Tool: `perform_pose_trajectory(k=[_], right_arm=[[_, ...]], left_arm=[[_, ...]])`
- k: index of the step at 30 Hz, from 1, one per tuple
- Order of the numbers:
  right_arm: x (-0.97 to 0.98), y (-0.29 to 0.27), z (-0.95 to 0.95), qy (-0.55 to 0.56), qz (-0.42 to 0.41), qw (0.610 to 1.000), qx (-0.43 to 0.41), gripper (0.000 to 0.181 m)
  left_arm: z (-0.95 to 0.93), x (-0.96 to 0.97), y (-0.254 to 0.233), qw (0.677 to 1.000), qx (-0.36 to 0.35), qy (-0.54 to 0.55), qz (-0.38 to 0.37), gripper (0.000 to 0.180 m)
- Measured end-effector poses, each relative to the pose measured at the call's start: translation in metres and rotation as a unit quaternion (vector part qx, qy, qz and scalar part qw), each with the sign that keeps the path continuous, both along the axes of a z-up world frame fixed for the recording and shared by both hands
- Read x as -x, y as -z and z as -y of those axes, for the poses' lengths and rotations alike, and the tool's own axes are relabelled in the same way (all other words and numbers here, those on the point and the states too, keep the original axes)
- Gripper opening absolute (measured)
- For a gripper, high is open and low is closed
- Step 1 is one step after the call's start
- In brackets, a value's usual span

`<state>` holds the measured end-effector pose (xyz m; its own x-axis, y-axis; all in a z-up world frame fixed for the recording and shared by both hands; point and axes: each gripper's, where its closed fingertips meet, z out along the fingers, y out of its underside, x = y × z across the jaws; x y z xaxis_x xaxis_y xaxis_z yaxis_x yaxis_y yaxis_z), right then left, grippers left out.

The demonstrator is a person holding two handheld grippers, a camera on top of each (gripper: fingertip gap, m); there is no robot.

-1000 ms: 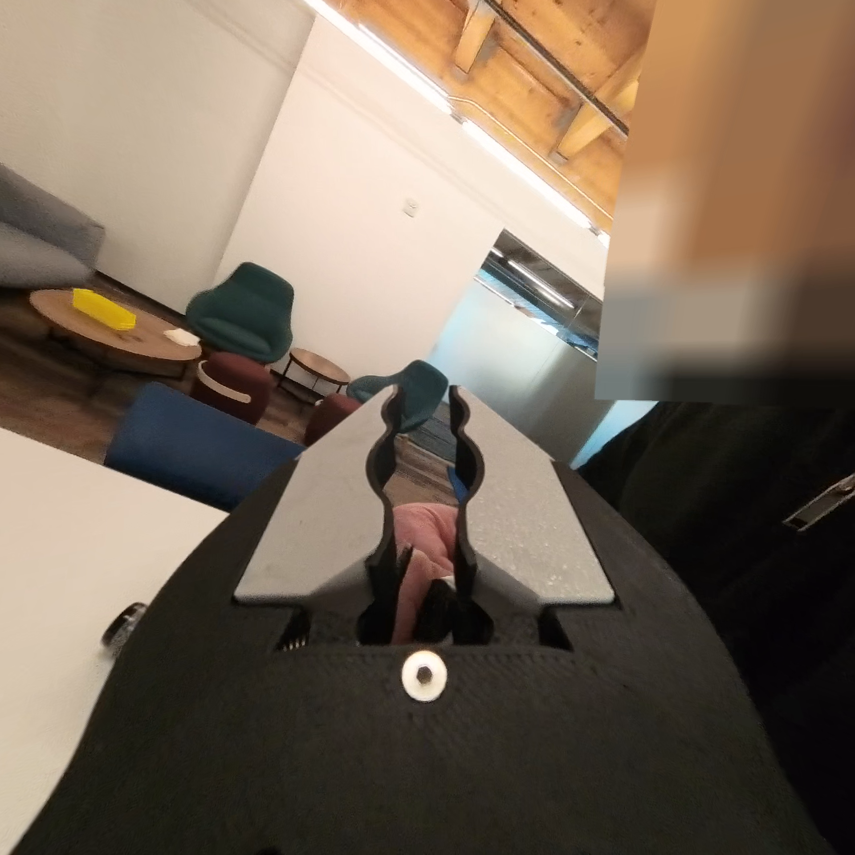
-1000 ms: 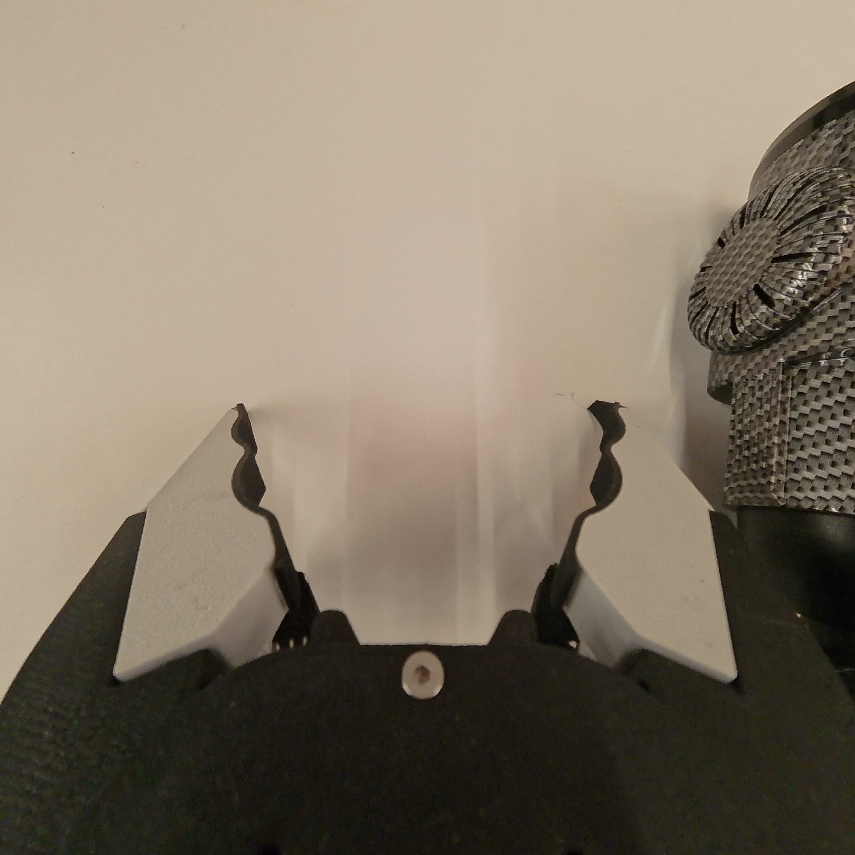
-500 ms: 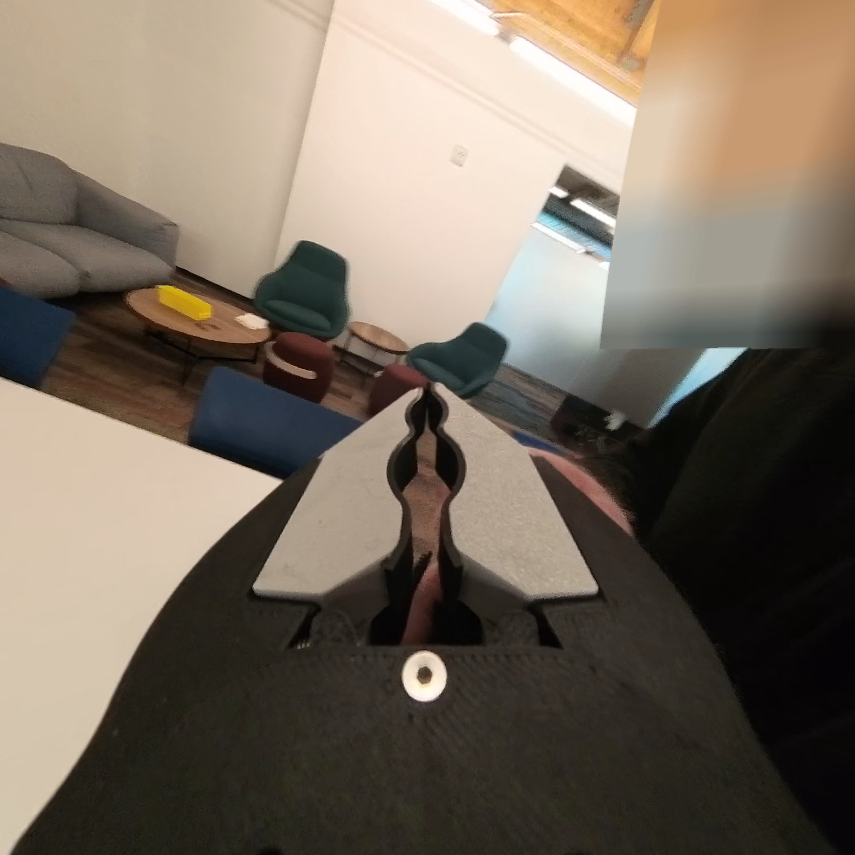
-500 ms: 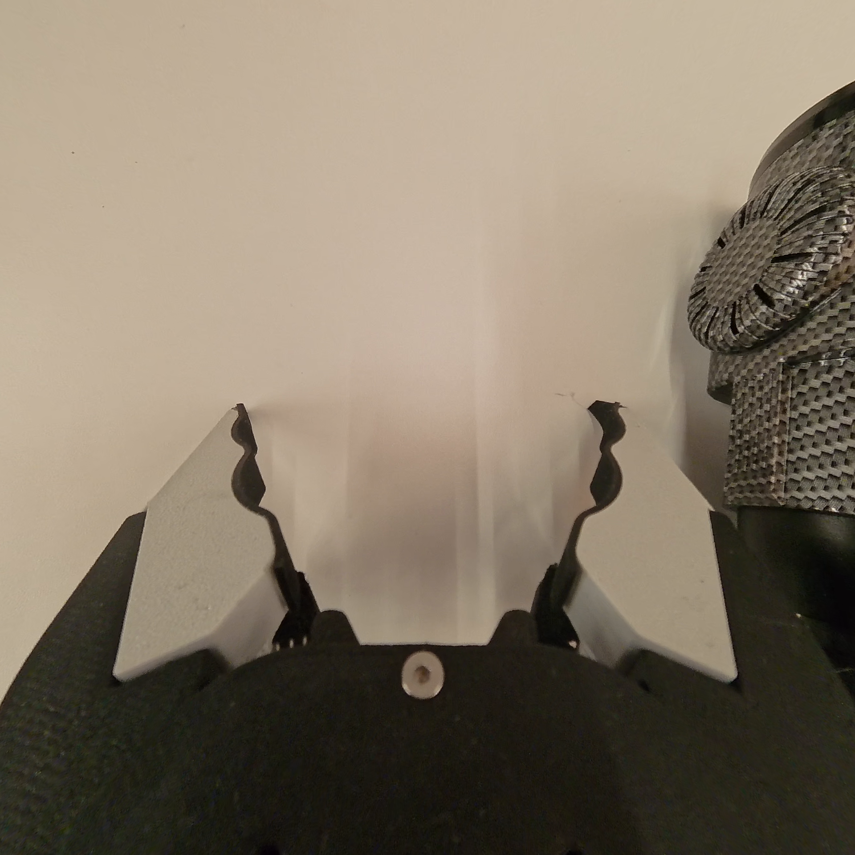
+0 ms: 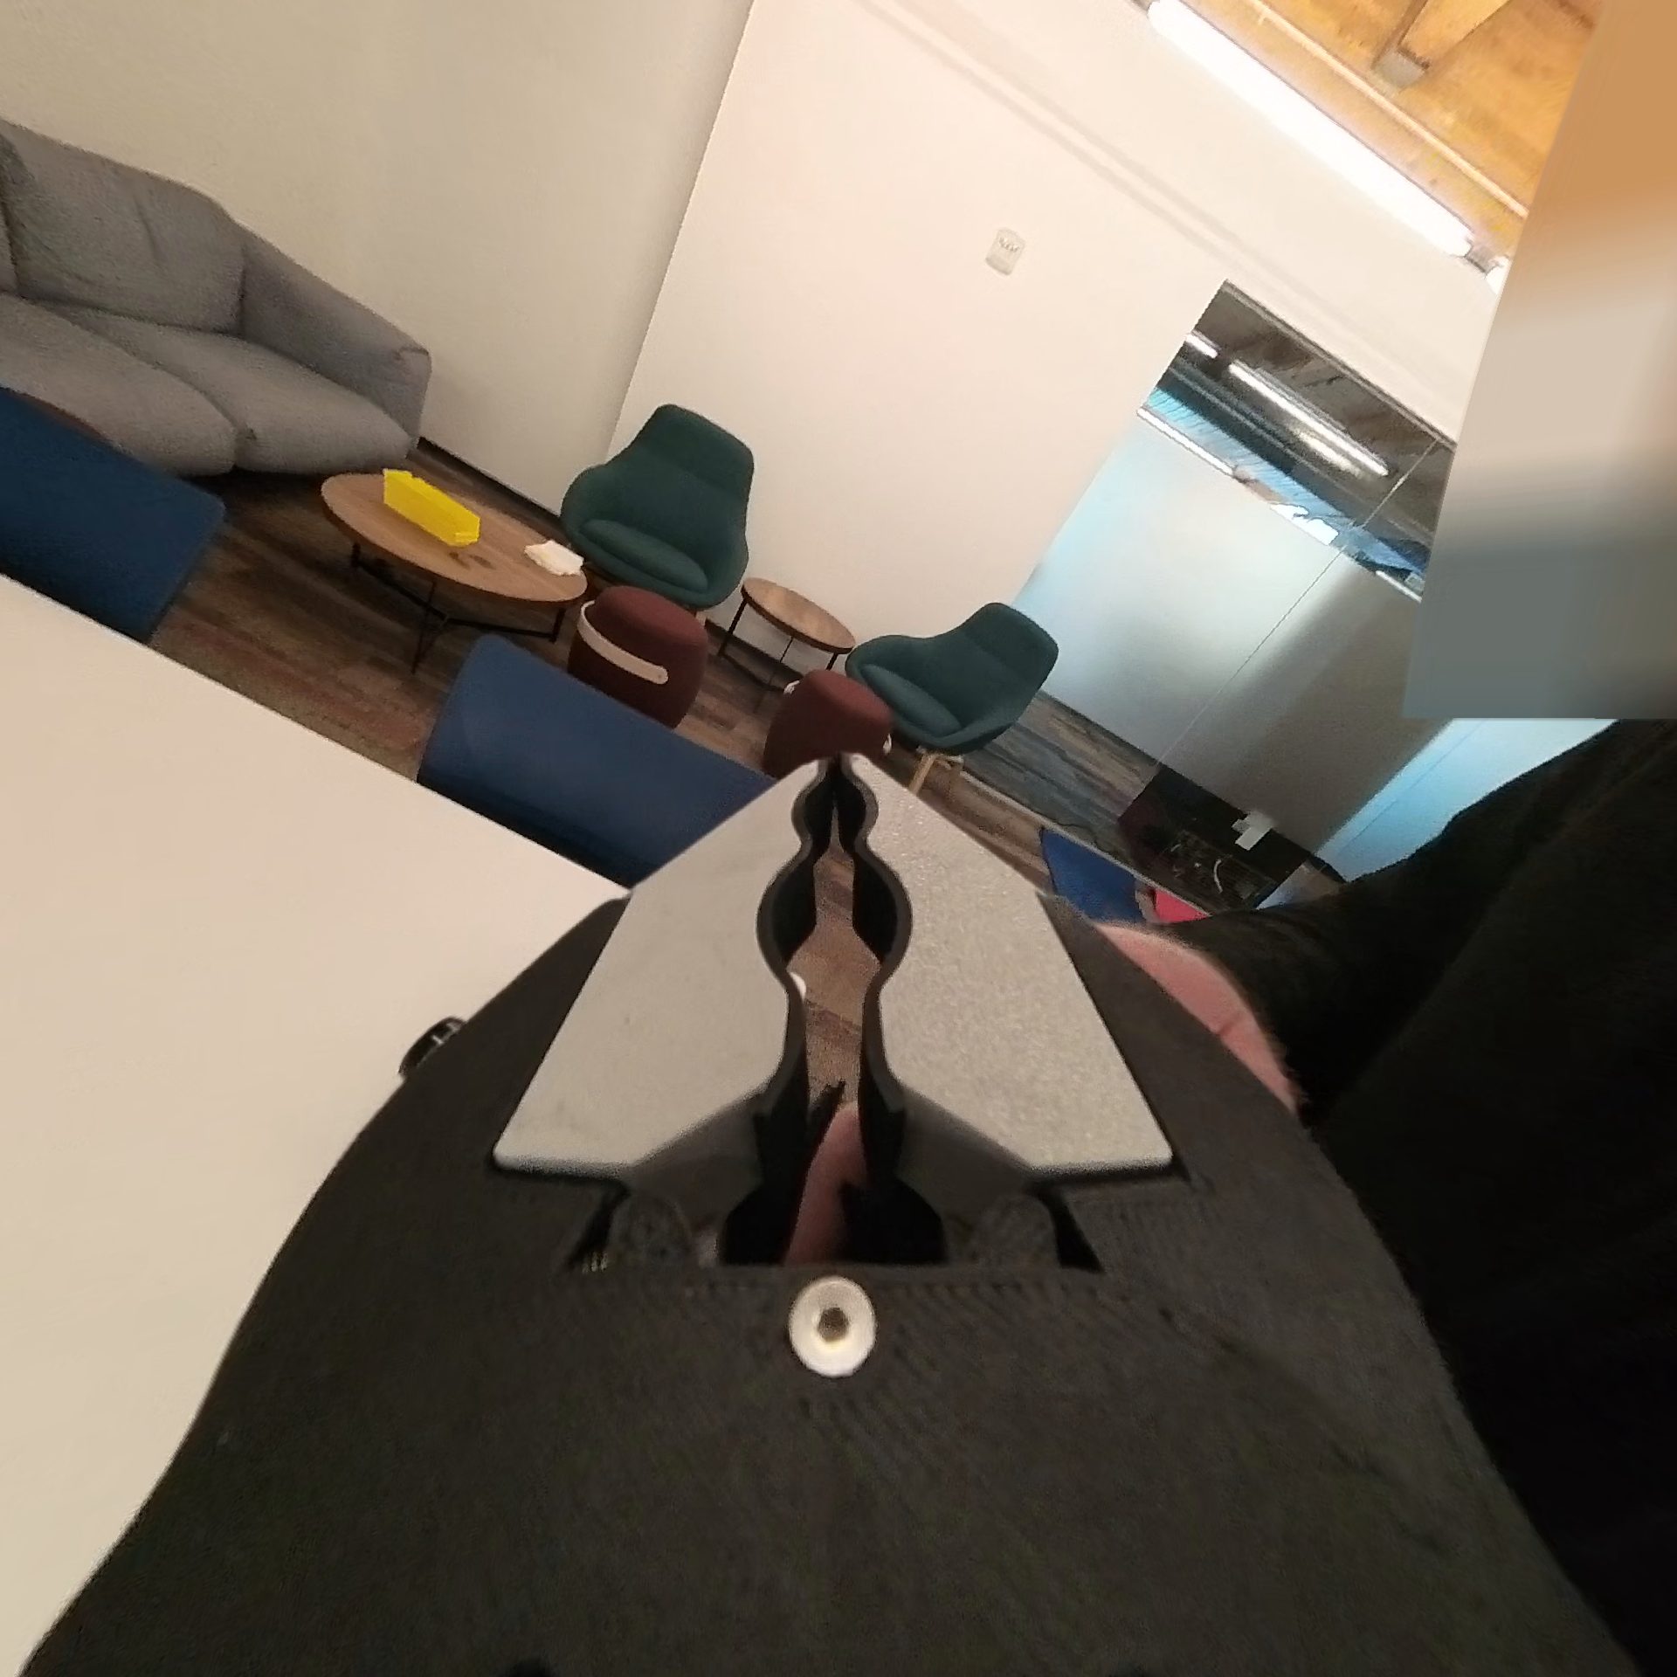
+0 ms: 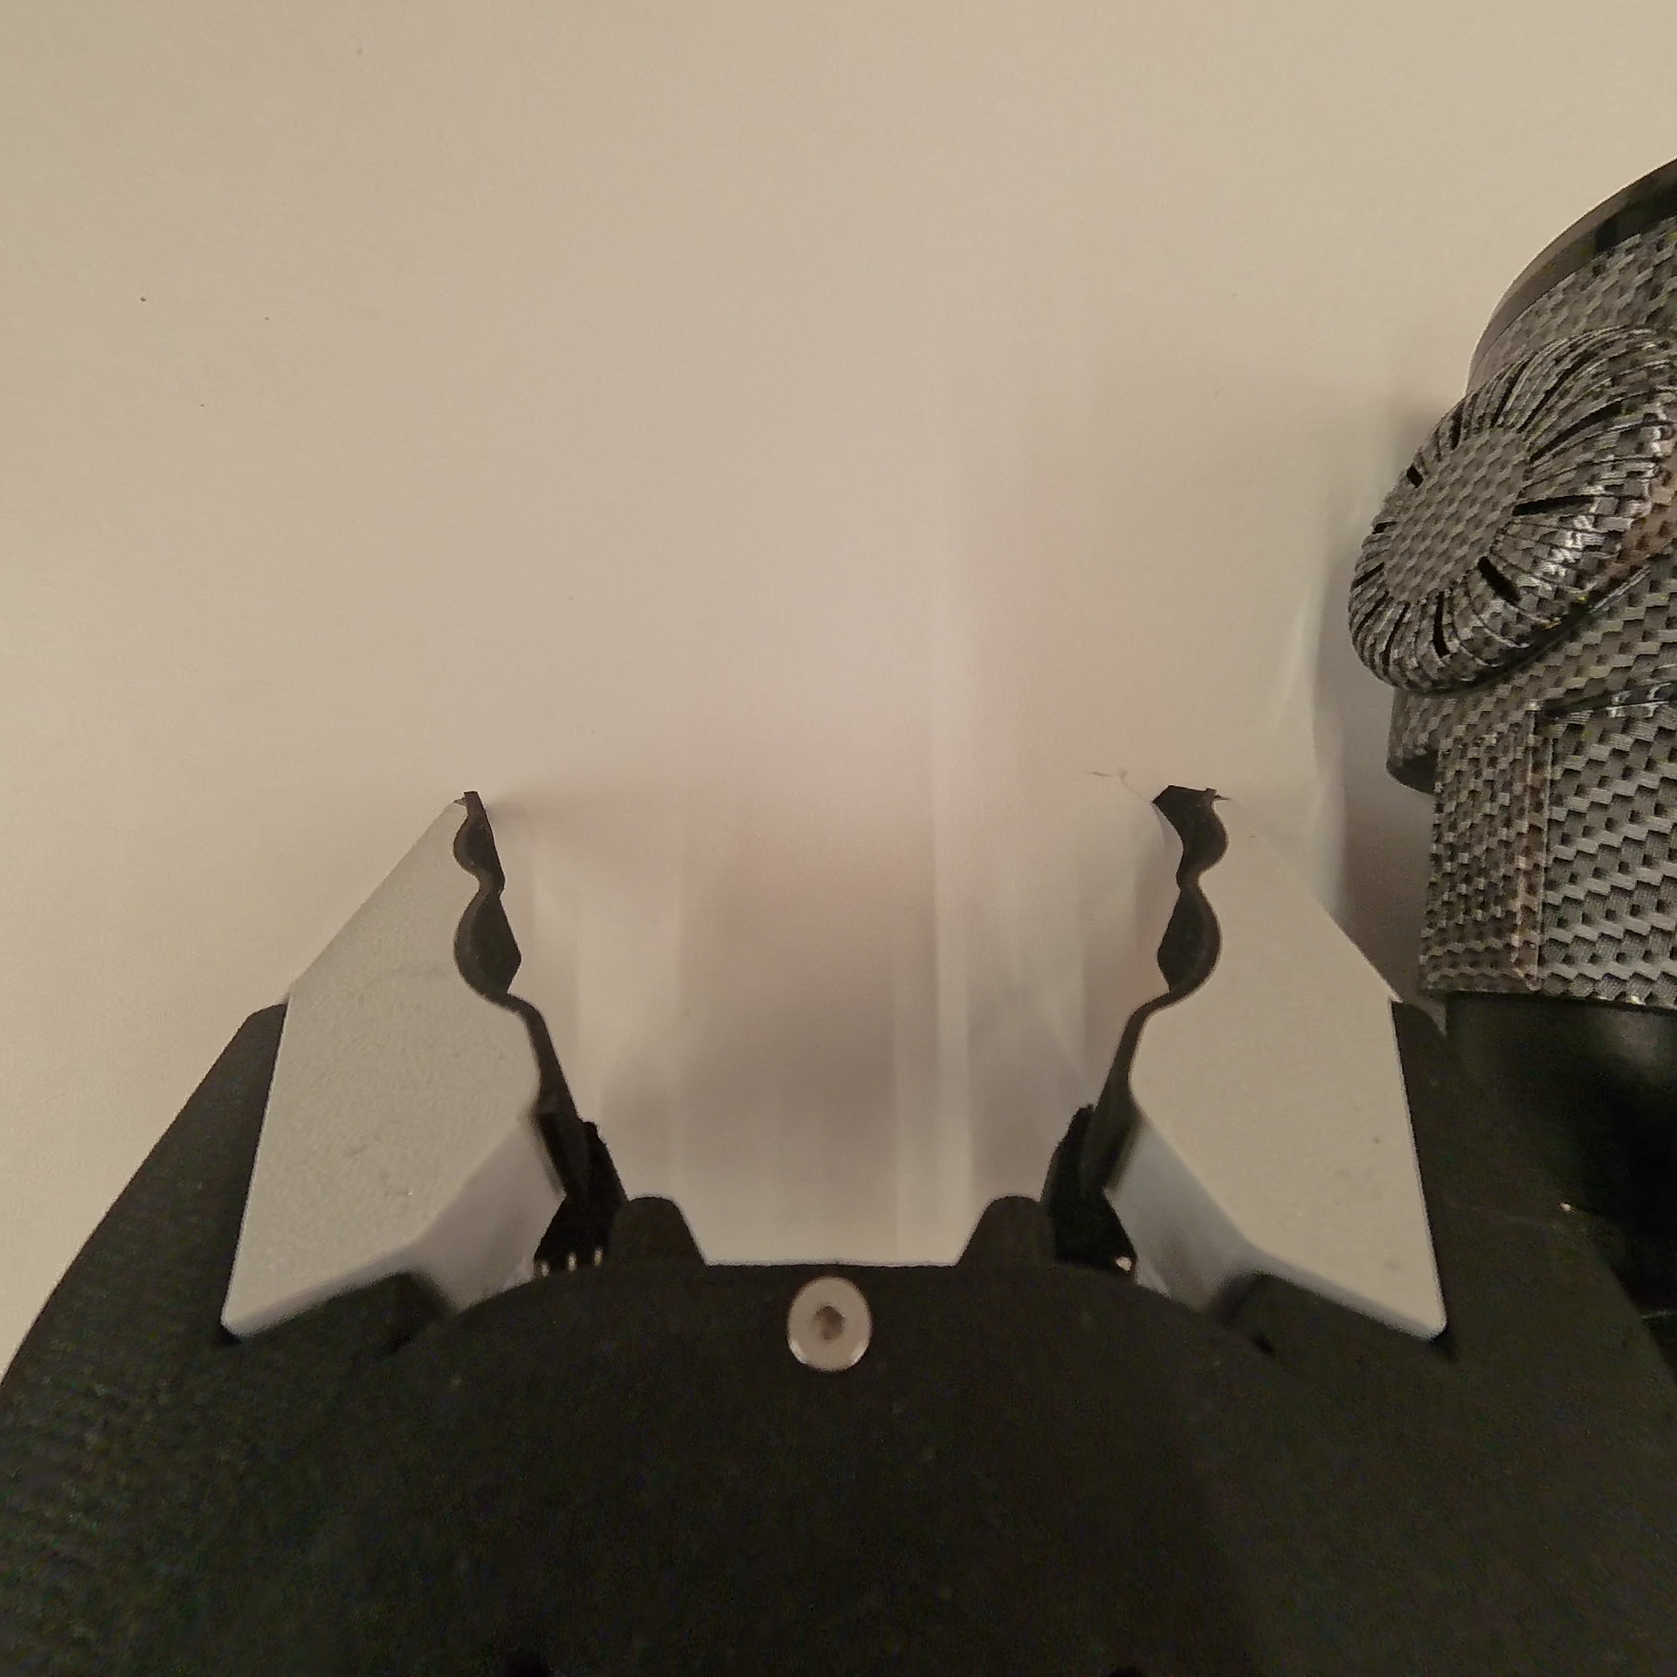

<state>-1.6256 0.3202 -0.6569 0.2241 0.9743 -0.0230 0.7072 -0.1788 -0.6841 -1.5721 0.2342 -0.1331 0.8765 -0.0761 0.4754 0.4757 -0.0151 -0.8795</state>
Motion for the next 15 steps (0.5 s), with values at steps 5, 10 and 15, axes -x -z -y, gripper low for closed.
perform_pose_trajectory(k=[5, 10, 15], right_arm=[[0.000, 0.000, 0.000, 0.000, 0.000, 1.000, 0.000, 0.144], [0.000, 0.000, 0.000, 0.000, 0.000, 1.000, 0.000, 0.144], [0.000, 0.000, 0.000, 0.000, 0.000, 1.000, 0.000, 0.144]], left_arm=[[-0.009, -0.009, -0.002, 1.000, 0.020, 0.012, -0.010, 0.000], [-0.004, -0.004, -0.025, 1.000, 0.015, 0.002, -0.024, 0.000], [0.011, 0.009, -0.040, 0.999, -0.035, 0.000, -0.005, 0.000]])
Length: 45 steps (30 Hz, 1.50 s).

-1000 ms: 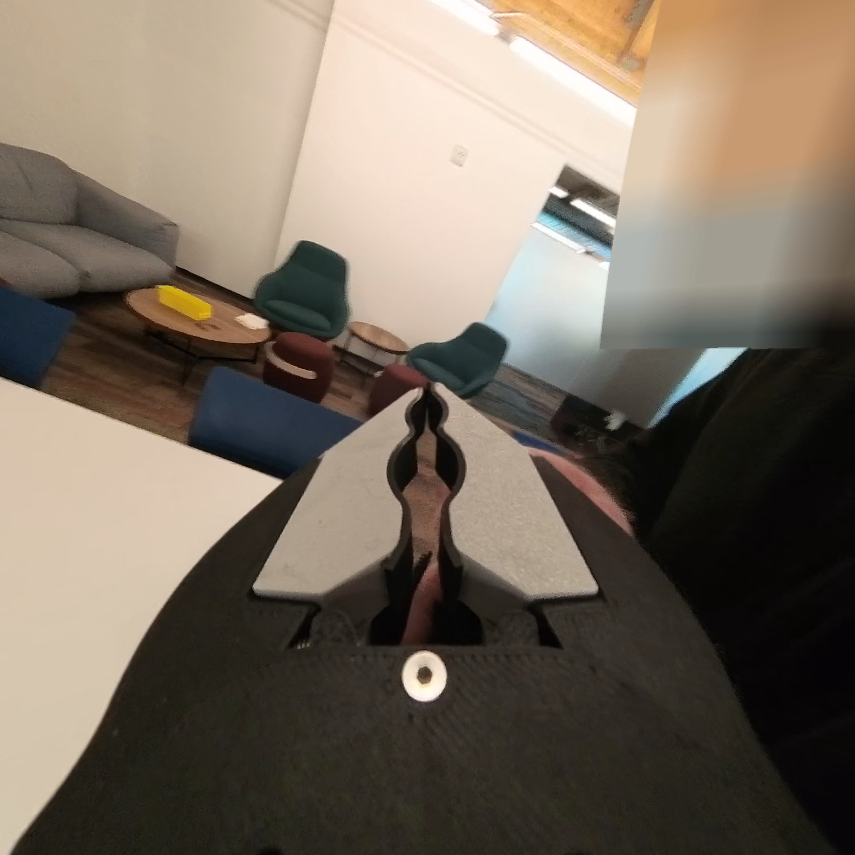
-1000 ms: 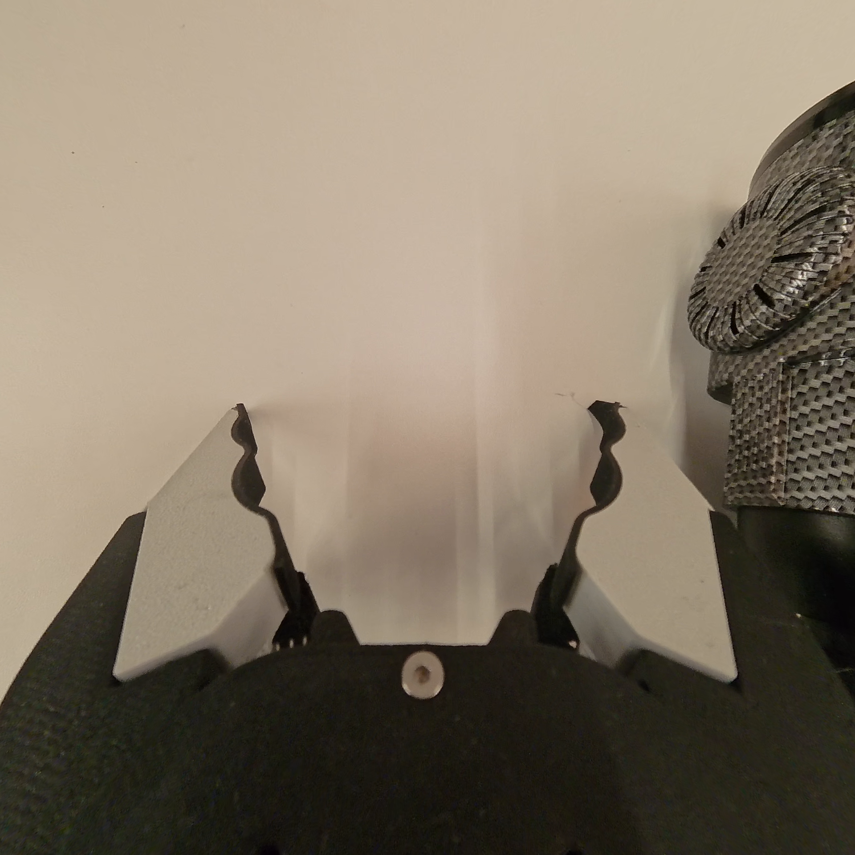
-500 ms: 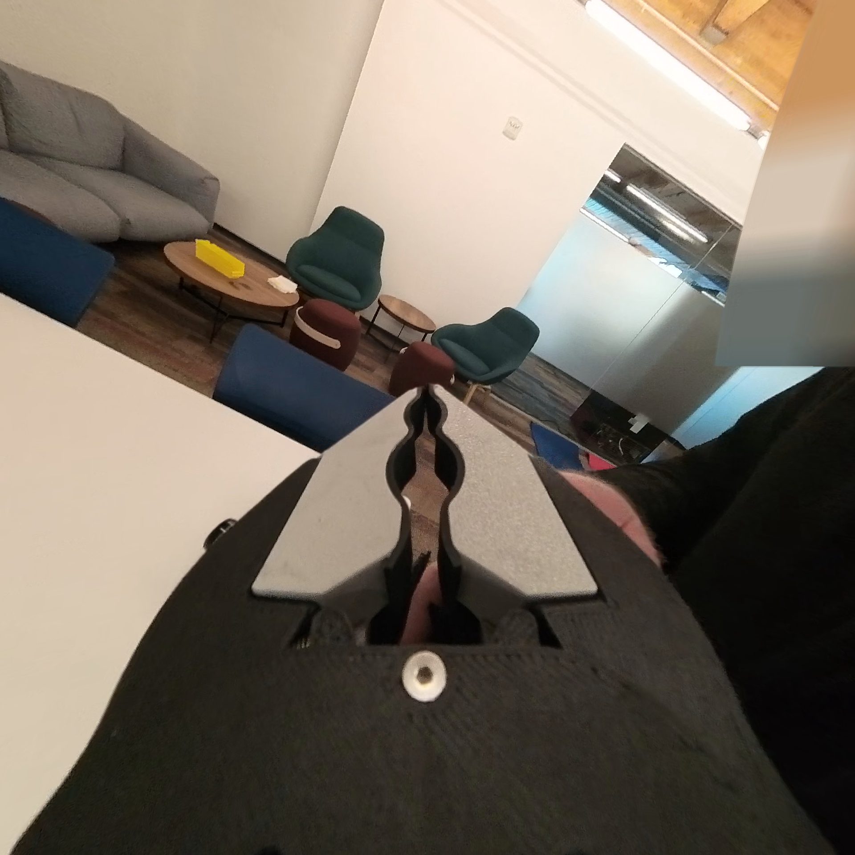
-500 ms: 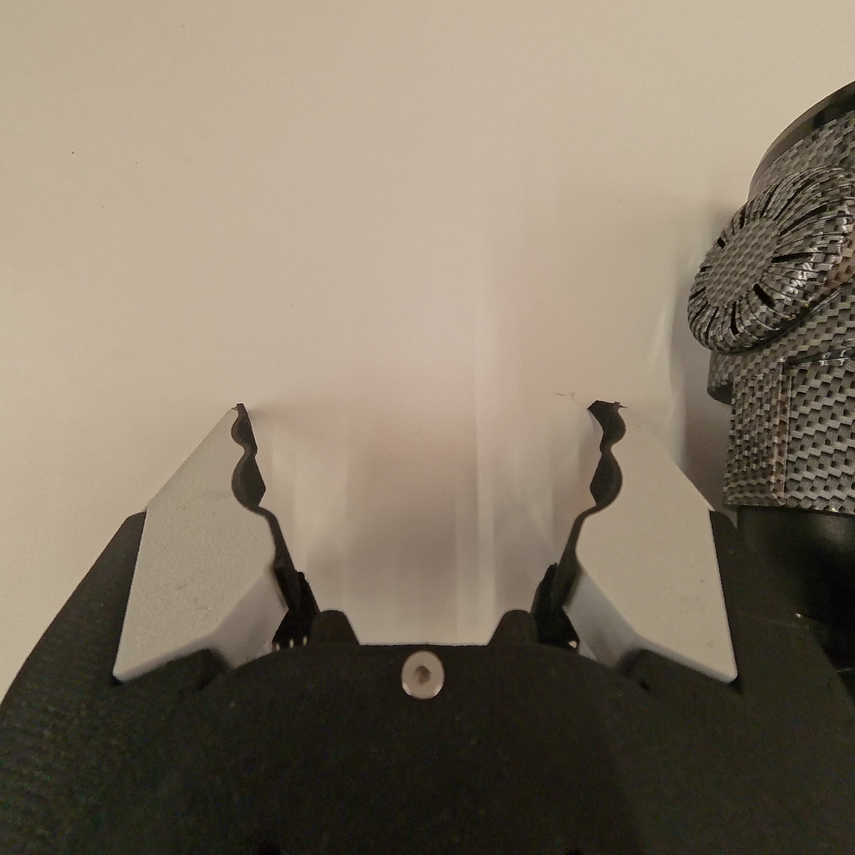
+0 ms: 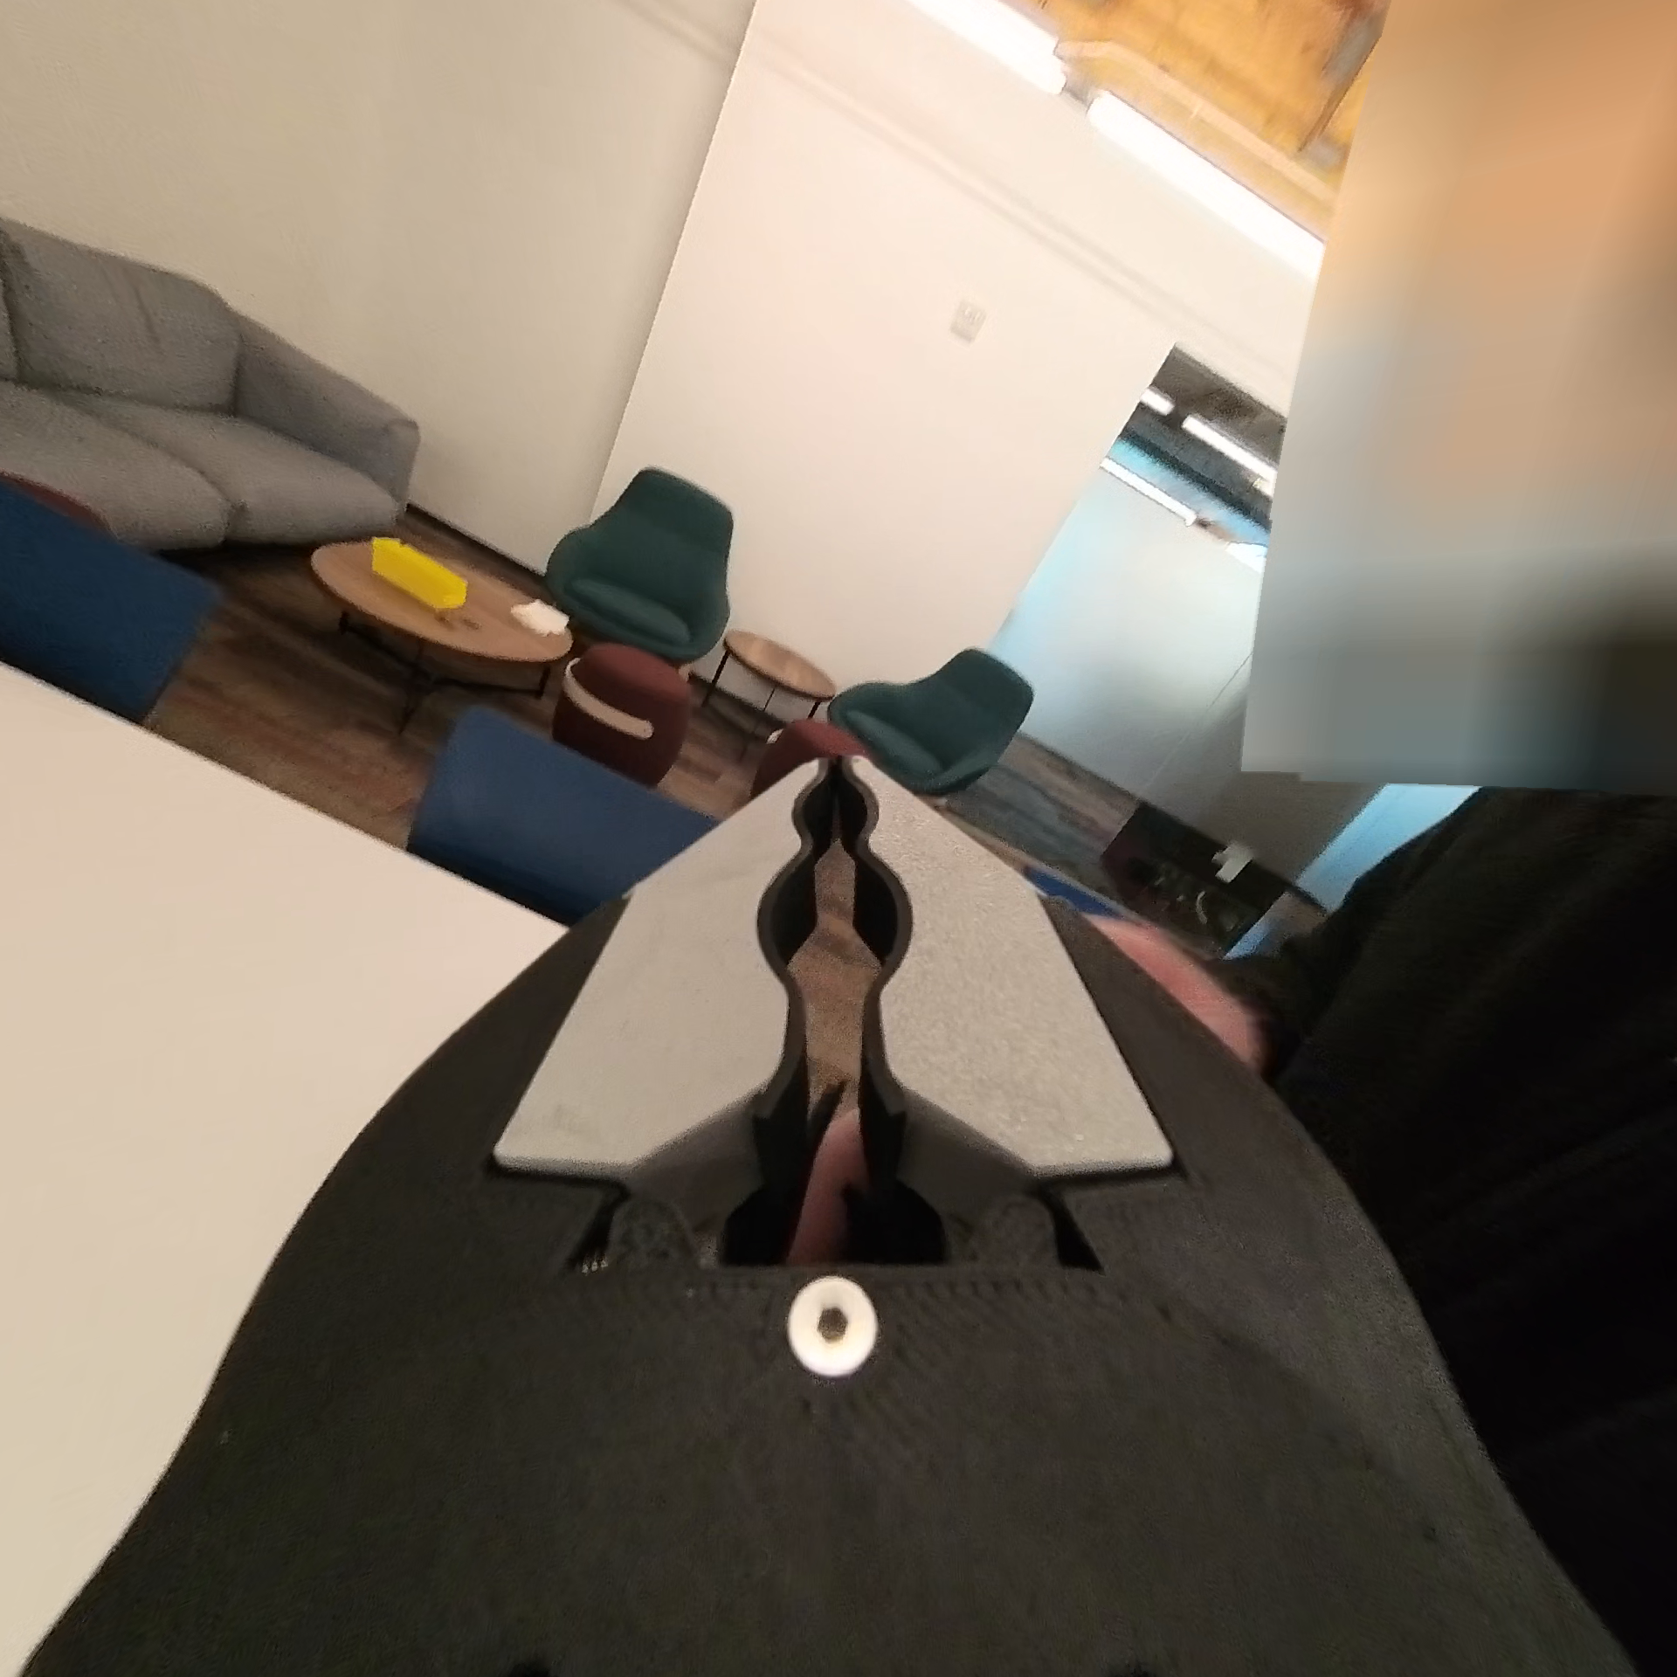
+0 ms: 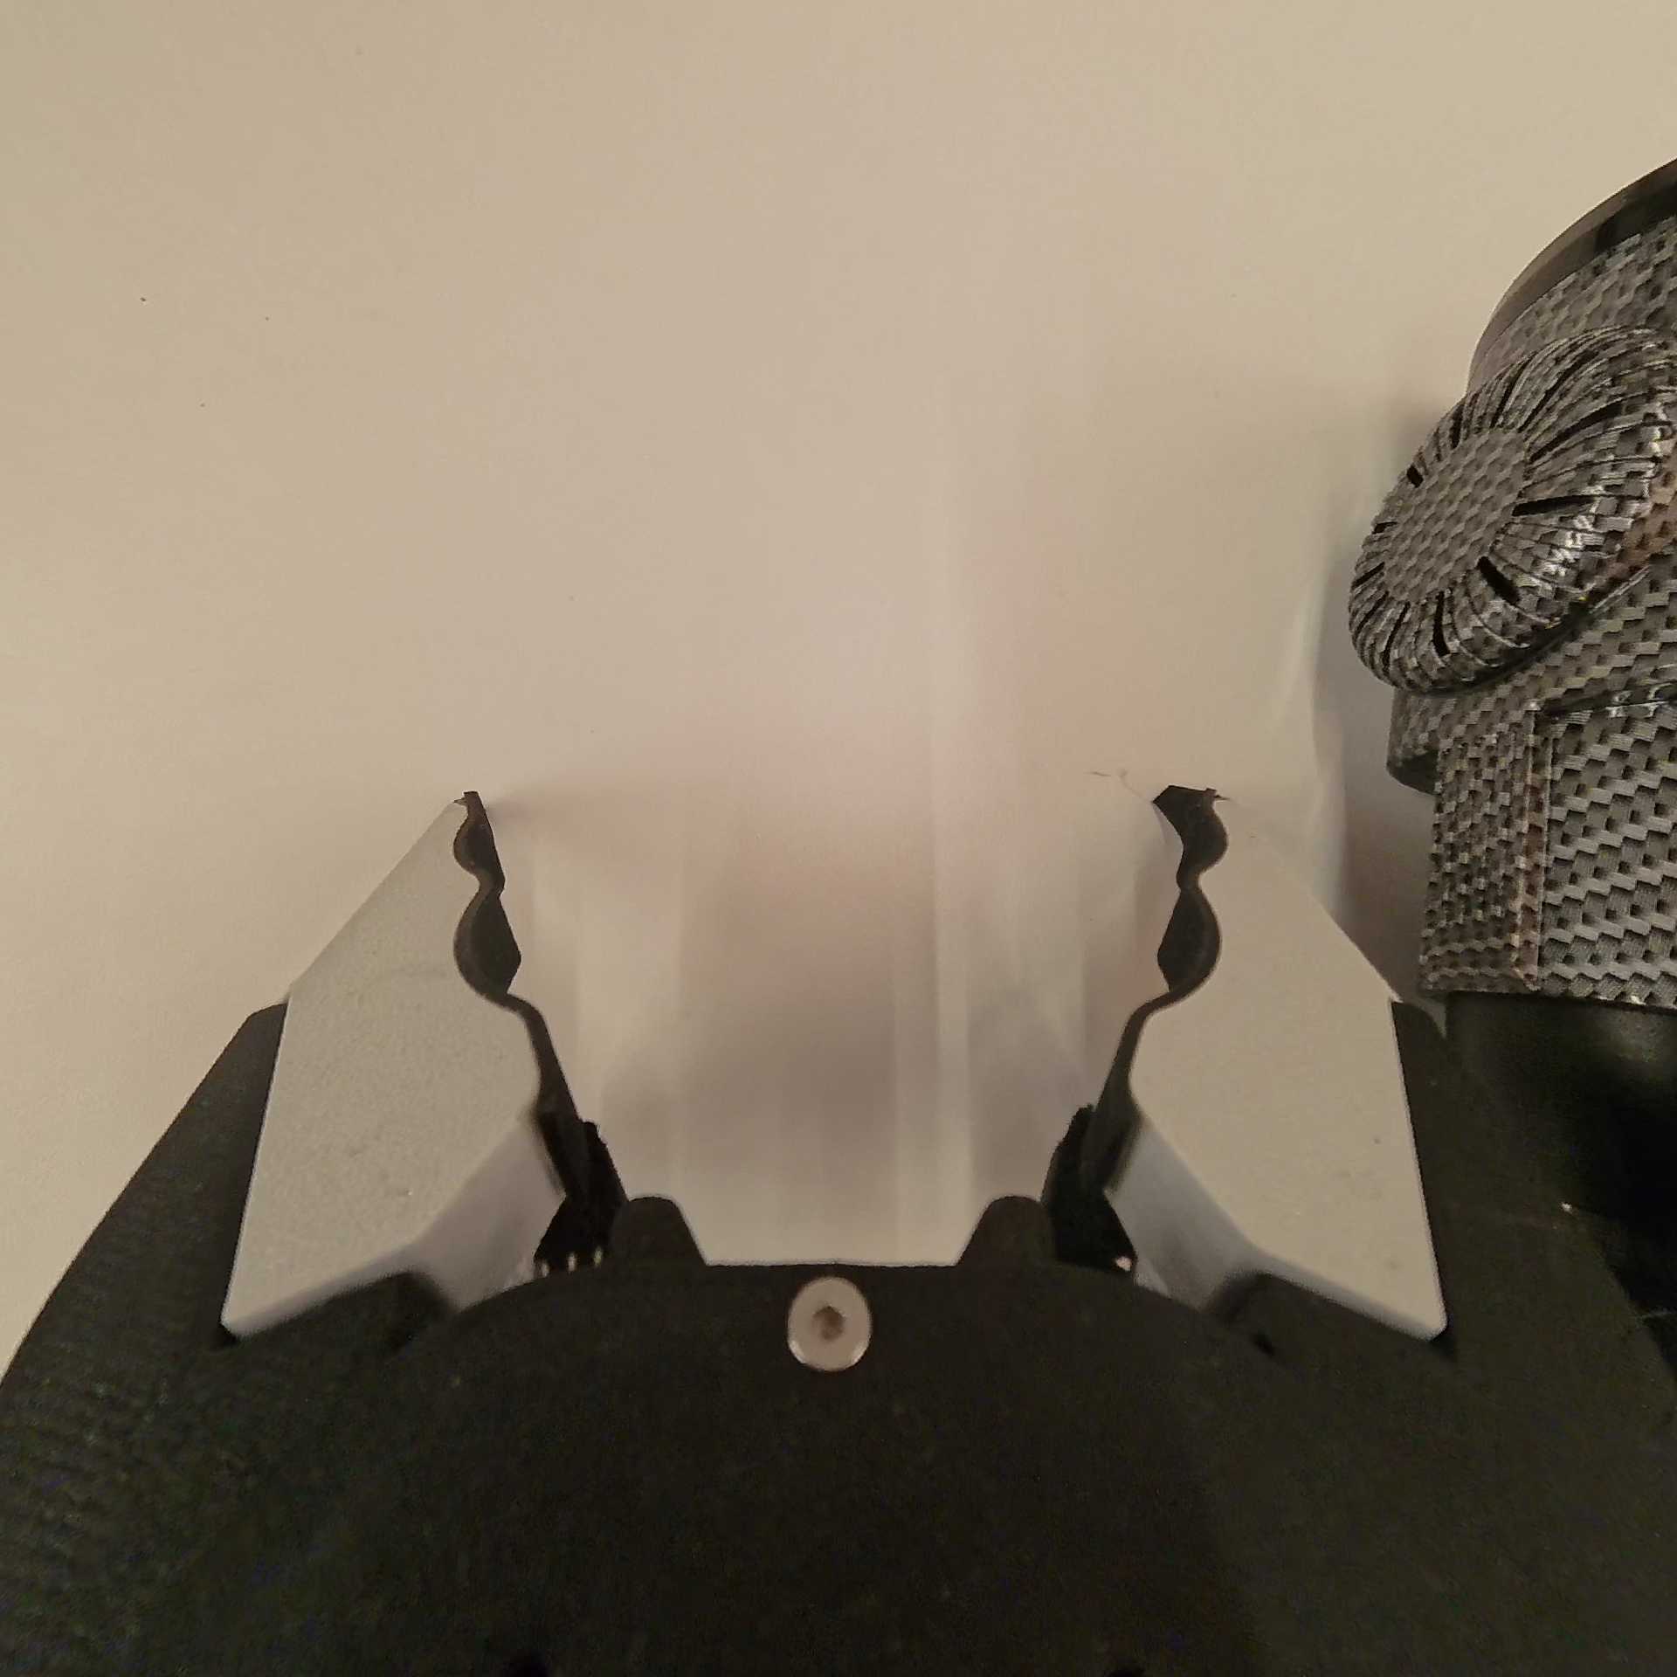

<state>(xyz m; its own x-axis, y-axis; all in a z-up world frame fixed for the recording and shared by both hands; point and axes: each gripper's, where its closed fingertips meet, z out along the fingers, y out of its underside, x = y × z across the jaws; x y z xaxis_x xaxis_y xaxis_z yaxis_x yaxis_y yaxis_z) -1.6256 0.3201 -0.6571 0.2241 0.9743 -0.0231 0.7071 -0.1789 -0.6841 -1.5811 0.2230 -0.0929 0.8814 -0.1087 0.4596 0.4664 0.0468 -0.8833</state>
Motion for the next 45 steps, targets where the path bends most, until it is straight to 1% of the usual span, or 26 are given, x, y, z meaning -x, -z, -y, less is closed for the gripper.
perform_pose_trajectory(k=[2, 4, 7, 10, 11, 12, 14, 16, 19, 21, 22, 25, 27, 28, 29, 31, 33, 34, 37, 39, 40, 42, 45], right_arm=[[0.000, 0.000, 0.000, 0.000, 0.000, 1.000, 0.000, 0.144], [0.000, 0.000, 0.000, 0.000, 0.000, 1.000, 0.000, 0.144], [0.000, 0.000, 0.000, 0.000, 0.000, 1.000, 0.000, 0.144], [0.000, 0.000, 0.000, 0.000, 0.000, 1.000, 0.000, 0.144], [0.000, 0.000, 0.000, 0.000, 0.000, 1.000, 0.000, 0.144], [0.000, 0.000, 0.000, 0.000, 0.000, 1.000, 0.000, 0.144], [0.000, 0.000, 0.000, 0.000, 0.000, 1.000, 0.000, 0.144], [0.000, 0.000, 0.000, 0.000, 0.000, 1.000, 0.000, 0.144], [0.000, 0.000, 0.000, 0.000, 0.000, 1.000, 0.000, 0.144], [0.000, 0.000, 0.000, 0.000, 0.000, 1.000, 0.000, 0.144], [0.000, 0.000, 0.000, 0.000, 0.000, 1.000, 0.000, 0.144], [0.000, 0.000, 0.000, 0.000, 0.000, 1.000, 0.000, 0.144], [0.000, 0.000, 0.000, 0.000, 0.000, 1.000, 0.000, 0.144], [0.000, 0.000, 0.000, 0.000, 0.000, 1.000, 0.000, 0.144], [0.000, 0.000, 0.000, 0.000, 0.000, 1.000, 0.000, 0.144], [0.000, 0.000, 0.000, 0.000, 0.000, 1.000, 0.000, 0.144], [0.000, 0.000, 0.000, 0.000, 0.000, 1.000, 0.000, 0.144], [0.000, 0.000, 0.000, 0.000, 0.000, 1.000, 0.000, 0.144], [0.000, 0.000, 0.000, 0.000, 0.000, 1.000, 0.000, 0.144], [0.000, 0.000, 0.000, 0.000, 0.000, 1.000, 0.000, 0.144], [0.000, 0.000, 0.000, 0.000, 0.000, 1.000, 0.000, 0.144], [0.000, 0.000, 0.000, 0.000, 0.000, 1.000, 0.000, 0.144], [0.000, 0.000, 0.000, 0.000, 0.000, 1.000, 0.000, 0.144]], left_arm=[[0.003, -0.001, -0.010, 0.999, -0.037, 0.007, 0.009, 0.000], [-0.003, -0.001, -0.006, 1.000, -0.023, 0.003, -0.007, 0.000], [-0.001, 0.005, -0.019, 0.999, -0.050, 0.004, 0.000, 0.000], [0.004, 0.027, -0.024, 0.998, -0.045, -0.048, -0.019, 0.001], [0.012, 0.039, -0.028, 0.996, -0.052, -0.070, -0.016, 0.005], [0.020, 0.046, -0.029, 0.995, -0.055, -0.079, -0.015, 0.012], [0.029, 0.051, -0.023, 0.995, -0.047, -0.083, 0.000, 0.019], [0.026, 0.039, -0.016, 0.997, -0.041, -0.055, 0.017, 0.039], [0.016, 0.034, -0.005, 0.997, -0.025, -0.072, 0.022, 0.046], [0.009, 0.035, 0.005, 0.994, -0.024, -0.079, 0.067, 0.042], [0.007, 0.035, 0.009, 0.993, -0.025, -0.085, 0.075, 0.043], [0.014, 0.048, 0.004, 0.986, -0.063, -0.119, 0.101, 0.028], [0.017, 0.053, 0.000, 0.984, -0.069, -0.134, 0.092, 0.024], [0.019, 0.055, -0.003, 0.983, -0.076, -0.140, 0.091, 0.027], [0.019, 0.055, -0.004, 0.983, -0.077, -0.138, 0.090, 0.026], [0.019, 0.058, 0.000, 0.983, -0.064, -0.144, 0.099, 0.020], [0.020, 0.062, 0.004, 0.983, -0.049, -0.151, 0.093, 0.004], [0.020, 0.062, 0.005, 0.983, -0.042, -0.154, 0.087, 0.000], [0.022, 0.072, 0.012, 0.981, -0.021, -0.175, 0.079, 0.000], [0.024, 0.082, 0.030, 0.977, 0.032, -0.203, 0.059, 0.000], [0.026, 0.085, 0.037, 0.976, 0.041, -0.207, 0.055, 0.000], [0.029, 0.084, 0.038, 0.978, 0.019, -0.191, 0.078, 0.000], [0.041, 0.087, 0.033, 0.976, -0.017, -0.198, 0.090, 0.000]])
